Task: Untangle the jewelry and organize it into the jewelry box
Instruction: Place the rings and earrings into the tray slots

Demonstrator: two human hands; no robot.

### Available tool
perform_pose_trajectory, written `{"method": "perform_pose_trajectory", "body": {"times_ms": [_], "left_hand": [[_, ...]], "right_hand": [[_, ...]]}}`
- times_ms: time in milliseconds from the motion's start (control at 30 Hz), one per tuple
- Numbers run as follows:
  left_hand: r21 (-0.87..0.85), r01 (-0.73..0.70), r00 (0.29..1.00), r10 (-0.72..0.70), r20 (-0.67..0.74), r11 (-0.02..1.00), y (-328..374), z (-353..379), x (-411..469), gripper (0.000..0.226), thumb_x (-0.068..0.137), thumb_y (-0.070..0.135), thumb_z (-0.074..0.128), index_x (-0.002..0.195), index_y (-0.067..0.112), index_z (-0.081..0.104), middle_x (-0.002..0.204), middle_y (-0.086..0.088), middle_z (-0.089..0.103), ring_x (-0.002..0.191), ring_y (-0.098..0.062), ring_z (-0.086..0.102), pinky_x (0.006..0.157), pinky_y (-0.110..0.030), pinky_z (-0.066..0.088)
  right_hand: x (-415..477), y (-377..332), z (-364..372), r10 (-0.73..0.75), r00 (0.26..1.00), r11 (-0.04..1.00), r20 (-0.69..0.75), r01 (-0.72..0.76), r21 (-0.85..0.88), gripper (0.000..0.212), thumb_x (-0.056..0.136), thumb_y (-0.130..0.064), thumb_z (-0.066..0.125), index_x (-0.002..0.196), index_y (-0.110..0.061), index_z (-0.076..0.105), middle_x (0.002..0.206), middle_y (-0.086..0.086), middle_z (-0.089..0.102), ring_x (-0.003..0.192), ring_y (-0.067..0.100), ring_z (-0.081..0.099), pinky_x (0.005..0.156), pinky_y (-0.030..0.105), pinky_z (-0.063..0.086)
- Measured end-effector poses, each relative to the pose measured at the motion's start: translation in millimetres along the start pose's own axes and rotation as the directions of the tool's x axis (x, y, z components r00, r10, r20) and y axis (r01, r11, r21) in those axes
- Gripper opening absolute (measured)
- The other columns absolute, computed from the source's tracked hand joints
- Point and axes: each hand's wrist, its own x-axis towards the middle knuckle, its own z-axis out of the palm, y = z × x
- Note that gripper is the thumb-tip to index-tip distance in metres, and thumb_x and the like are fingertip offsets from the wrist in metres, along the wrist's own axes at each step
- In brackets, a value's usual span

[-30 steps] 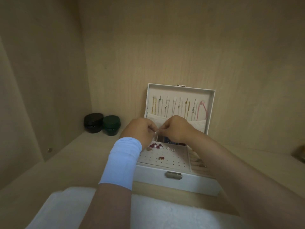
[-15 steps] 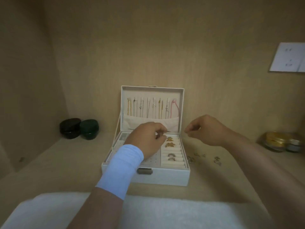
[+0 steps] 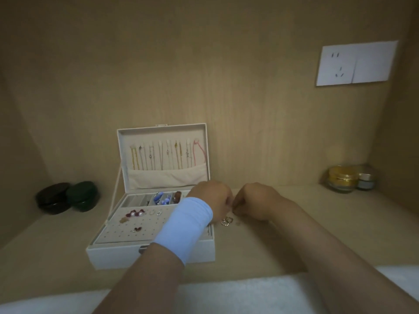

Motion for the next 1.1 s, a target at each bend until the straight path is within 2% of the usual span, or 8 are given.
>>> {"method": "perform_pose_trajectory", "body": {"times_ms": [200, 433, 633, 767, 867, 967, 1033, 1100], "left_hand": [[-0.097, 0.019, 1.000, -0.021, -0.021, 0.995, 2, 5, 10, 0.021, 0.088, 0.031, 0.055, 0.095, 0.029, 0.075, 0.101, 0.003, 0.072, 0.097, -0.024, 0.065, 0.090, -0.033, 0.052], [-0.185, 0.012, 0.984, -0.045, -0.171, 0.983, -12, 11, 11, 0.022, 0.084, 0.016, 0.062, 0.097, 0.032, 0.068, 0.098, 0.012, 0.067, 0.095, -0.013, 0.061, 0.088, -0.028, 0.049], [-0.216, 0.006, 0.984, -0.045, -0.174, 0.976, -12, 9, 1, 0.020, 0.084, 0.025, 0.065, 0.102, 0.034, 0.068, 0.097, 0.017, 0.065, 0.093, -0.007, 0.057, 0.087, -0.026, 0.047], [-0.416, 0.019, 0.963, -0.128, -0.237, 0.909, -16, 7, -4, 0.020, 0.077, 0.034, 0.074, 0.096, 0.036, 0.069, 0.088, 0.021, 0.068, 0.086, -0.001, 0.061, 0.084, -0.025, 0.050], [-0.539, 0.000, 0.927, -0.203, -0.317, 0.842, -20, 4, -5, 0.014, 0.074, 0.027, 0.080, 0.086, 0.032, 0.074, 0.081, 0.015, 0.071, 0.074, 0.005, 0.059, 0.076, -0.017, 0.047], [-0.574, -0.015, 0.904, -0.235, -0.358, 0.818, -26, 1, -8, 0.012, 0.075, 0.026, 0.081, 0.086, 0.028, 0.076, 0.075, 0.015, 0.071, 0.065, 0.011, 0.056, 0.067, -0.009, 0.041], [-0.582, -0.002, 0.896, -0.257, -0.362, 0.813, -31, 1, -10, 0.011, 0.077, 0.023, 0.080, 0.087, 0.027, 0.076, 0.074, 0.017, 0.069, 0.065, 0.010, 0.057, 0.069, -0.010, 0.042], [-0.584, 0.006, 0.888, -0.273, -0.370, 0.812, -37, 0, -12, 0.010, 0.079, 0.021, 0.078, 0.086, 0.028, 0.076, 0.076, 0.016, 0.070, 0.071, 0.005, 0.060, 0.074, -0.014, 0.045]], "right_hand": [[2, 3, 7, 0.015, 0.998, 0.998, -0.055, -0.011, 0.062, 0.019, 0.087, -0.037, 0.067, 0.097, -0.025, 0.077, 0.100, 0.003, 0.074, 0.089, 0.024, 0.064, 0.069, 0.025, 0.039], [0, 0, 6, -0.026, 0.999, 0.988, 0.044, 0.019, 0.153, 0.019, 0.079, -0.037, 0.075, 0.099, -0.036, 0.078, 0.101, -0.016, 0.075, 0.096, 0.007, 0.066, 0.083, 0.026, 0.052], [4, 7, 7, 0.010, 1.000, 0.965, -0.023, -0.004, 0.261, 0.004, 0.079, -0.030, 0.076, 0.078, -0.028, 0.079, 0.069, -0.014, 0.070, 0.069, 0.004, 0.061, 0.066, 0.023, 0.048], [4, 1, -1, 0.126, 0.988, 0.696, -0.089, -0.024, 0.718, 0.021, 0.084, -0.019, 0.075, 0.075, 0.000, 0.073, 0.057, -0.005, 0.056, 0.052, 0.003, 0.045, 0.053, 0.019, 0.039], [-2, -10, -8, 0.157, 0.988, 0.524, 0.007, -0.089, 0.847, 0.022, 0.089, -0.027, 0.073, 0.074, -0.011, 0.070, 0.055, -0.008, 0.058, 0.036, 0.002, 0.033, 0.037, 0.015, 0.026], [-4, -14, -10, 0.118, 0.986, 0.422, 0.120, -0.159, 0.893, 0.029, 0.093, -0.040, 0.066, 0.084, -0.014, 0.076, 0.072, -0.007, 0.068, 0.043, 0.006, 0.036, 0.043, 0.020, 0.027], [-4, -17, -9, 0.123, 0.986, 0.488, 0.115, -0.161, 0.858, 0.030, 0.093, -0.038, 0.063, 0.088, -0.012, 0.078, 0.073, -0.005, 0.069, 0.047, 0.009, 0.038, 0.047, 0.023, 0.031], [-3, -19, -2, 0.093, 0.995, 0.681, 0.047, -0.098, 0.725, 0.024, 0.087, -0.030, 0.068, 0.078, -0.009, 0.076, 0.065, 0.000, 0.065, 0.049, 0.010, 0.047, 0.049, 0.030, 0.045]]}}
